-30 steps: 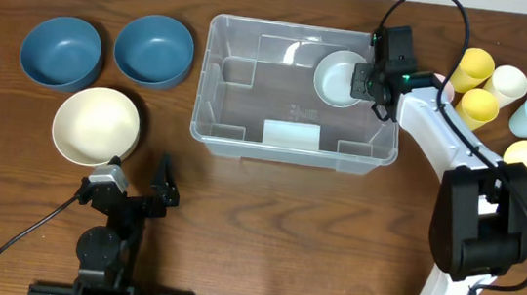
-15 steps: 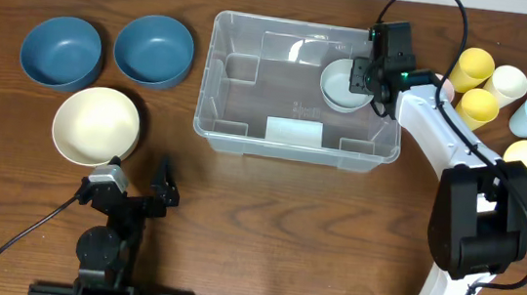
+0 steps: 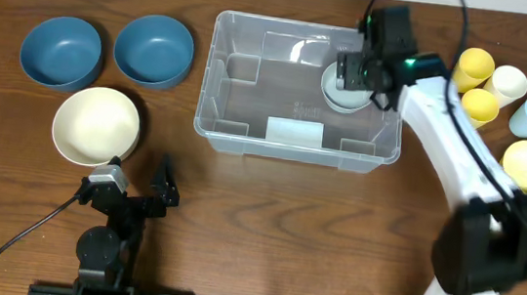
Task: Pack container
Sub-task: 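Move the right gripper to the white bowl and grasp its rim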
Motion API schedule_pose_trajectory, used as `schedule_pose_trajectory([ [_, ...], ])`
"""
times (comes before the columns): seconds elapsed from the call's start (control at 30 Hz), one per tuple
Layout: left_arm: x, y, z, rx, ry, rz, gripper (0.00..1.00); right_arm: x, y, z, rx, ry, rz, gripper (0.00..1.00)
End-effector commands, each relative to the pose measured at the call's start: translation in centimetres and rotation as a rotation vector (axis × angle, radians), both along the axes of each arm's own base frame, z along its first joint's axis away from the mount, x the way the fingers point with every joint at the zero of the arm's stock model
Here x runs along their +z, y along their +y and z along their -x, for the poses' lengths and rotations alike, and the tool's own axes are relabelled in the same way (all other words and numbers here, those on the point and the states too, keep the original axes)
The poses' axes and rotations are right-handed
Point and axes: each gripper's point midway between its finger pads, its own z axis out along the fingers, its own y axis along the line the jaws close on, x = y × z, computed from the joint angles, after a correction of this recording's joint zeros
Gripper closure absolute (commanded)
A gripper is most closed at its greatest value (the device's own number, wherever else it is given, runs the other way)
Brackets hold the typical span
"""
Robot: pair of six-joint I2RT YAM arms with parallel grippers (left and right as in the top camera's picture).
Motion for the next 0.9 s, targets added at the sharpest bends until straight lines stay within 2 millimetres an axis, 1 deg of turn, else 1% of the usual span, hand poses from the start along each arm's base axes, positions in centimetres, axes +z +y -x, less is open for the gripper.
schedule_pose_trajectory([
  [0.0, -1.7, 0.5, 0.1, 0.026, 0.050, -0.022, 0.02, 8.9, -0.4, 2.0, -0.043, -0.133, -0.094, 0.10],
  [0.03, -1.7, 0.5, 0.1, 0.026, 0.050, -0.022, 0.02, 10.0, -1.1, 3.2, -0.073, -0.128, -0.109, 0.09],
  [0.1, -1.7, 0.5, 0.1, 0.026, 0.050, -0.022, 0.02, 11.3, -2.7, 5.2, -0.134, -0.112, -0.133, 0.04],
  [0.17, -1.7, 0.5, 0.1, 0.026, 0.050, -0.022, 0.02, 12.2, -4.6, 7.2, -0.206, -0.088, -0.147, 0.01],
  [0.2, -1.7, 0.5, 0.1, 0.026, 0.050, -0.022, 0.02, 12.6, -5.9, 8.4, -0.251, -0.075, -0.149, 0.01],
  [0.3, -1.7, 0.5, 0.1, 0.026, 0.050, -0.022, 0.02, 13.2, -9.7, 11.1, -0.389, -0.046, -0.136, 0.01],
  [0.43, -1.7, 0.5, 0.1, 0.026, 0.050, -0.022, 0.02, 13.0, -14.9, 15.2, -0.621, 0.012, -0.091, 0.01],
  [0.47, -1.7, 0.5, 0.1, 0.026, 0.050, -0.022, 0.02, 12.8, -16.1, 16.3, -0.682, 0.033, -0.077, 0.01],
  [0.5, -1.7, 0.5, 0.1, 0.026, 0.050, -0.022, 0.02, 12.4, -17.5, 17.9, -0.763, 0.065, -0.060, 0.01],
  [0.53, -1.7, 0.5, 0.1, 0.026, 0.050, -0.022, 0.02, 12.1, -18.5, 19.0, -0.822, 0.088, -0.045, 0.01],
  [0.63, -1.7, 0.5, 0.1, 0.026, 0.050, -0.022, 0.02, 10.8, -20.7, 21.4, -0.950, 0.149, -0.007, 0.01],
  [0.73, -1.7, 0.5, 0.1, 0.026, 0.050, -0.022, 0.02, 8.7, -22.5, 23.1, -1.067, 0.198, 0.009, 0.00],
  [0.8, -1.7, 0.5, 0.1, 0.026, 0.050, -0.022, 0.02, 7.0, -23.3, 23.6, -1.116, 0.220, 0.008, 0.01],
  [0.83, -1.7, 0.5, 0.1, 0.026, 0.050, -0.022, 0.02, 5.9, -23.6, 23.9, -1.139, 0.234, 0.004, 0.01],
  [0.87, -1.7, 0.5, 0.1, 0.026, 0.050, -0.022, 0.02, 4.4, -23.9, 24.3, -1.171, 0.256, 0.002, 0.01],
])
